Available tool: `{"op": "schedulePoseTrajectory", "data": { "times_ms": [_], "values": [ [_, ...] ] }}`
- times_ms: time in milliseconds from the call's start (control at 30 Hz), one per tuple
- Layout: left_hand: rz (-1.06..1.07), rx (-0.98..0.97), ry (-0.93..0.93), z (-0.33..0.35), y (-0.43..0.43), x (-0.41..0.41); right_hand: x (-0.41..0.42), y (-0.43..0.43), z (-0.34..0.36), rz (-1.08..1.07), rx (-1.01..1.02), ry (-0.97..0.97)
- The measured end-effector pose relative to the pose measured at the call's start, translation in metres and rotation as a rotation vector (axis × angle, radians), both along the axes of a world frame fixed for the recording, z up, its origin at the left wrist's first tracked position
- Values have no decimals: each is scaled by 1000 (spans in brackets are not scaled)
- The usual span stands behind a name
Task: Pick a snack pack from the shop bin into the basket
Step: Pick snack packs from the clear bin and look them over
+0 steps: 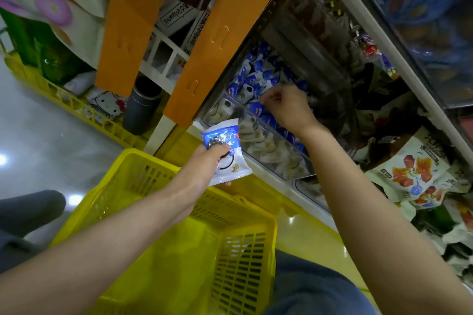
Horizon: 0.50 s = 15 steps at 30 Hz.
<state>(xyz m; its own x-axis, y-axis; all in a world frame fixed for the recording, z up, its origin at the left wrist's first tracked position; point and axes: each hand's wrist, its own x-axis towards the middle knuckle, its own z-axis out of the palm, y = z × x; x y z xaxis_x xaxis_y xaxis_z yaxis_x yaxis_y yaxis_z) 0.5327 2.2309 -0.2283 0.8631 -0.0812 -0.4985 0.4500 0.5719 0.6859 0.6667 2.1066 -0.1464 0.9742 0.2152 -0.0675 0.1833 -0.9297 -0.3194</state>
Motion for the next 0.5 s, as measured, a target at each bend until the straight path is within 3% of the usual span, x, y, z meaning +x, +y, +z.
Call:
{"op": "schedulePoseTrajectory", "data": {
  "times_ms": [167, 267, 400, 500],
  "values": [
    [10, 3, 23, -9, 2, 2, -26, -4, 28, -234, 419, -125],
    [4, -23, 57, -8, 2, 6, -57, -11, 44, -207, 606, -309],
    [59, -77, 54, -2, 2, 3, -98, -23, 45, -146, 633, -286],
    [12, -38, -174, 4, 3, -13, -120, -30, 28, -157, 552, -170]
  ]
}}
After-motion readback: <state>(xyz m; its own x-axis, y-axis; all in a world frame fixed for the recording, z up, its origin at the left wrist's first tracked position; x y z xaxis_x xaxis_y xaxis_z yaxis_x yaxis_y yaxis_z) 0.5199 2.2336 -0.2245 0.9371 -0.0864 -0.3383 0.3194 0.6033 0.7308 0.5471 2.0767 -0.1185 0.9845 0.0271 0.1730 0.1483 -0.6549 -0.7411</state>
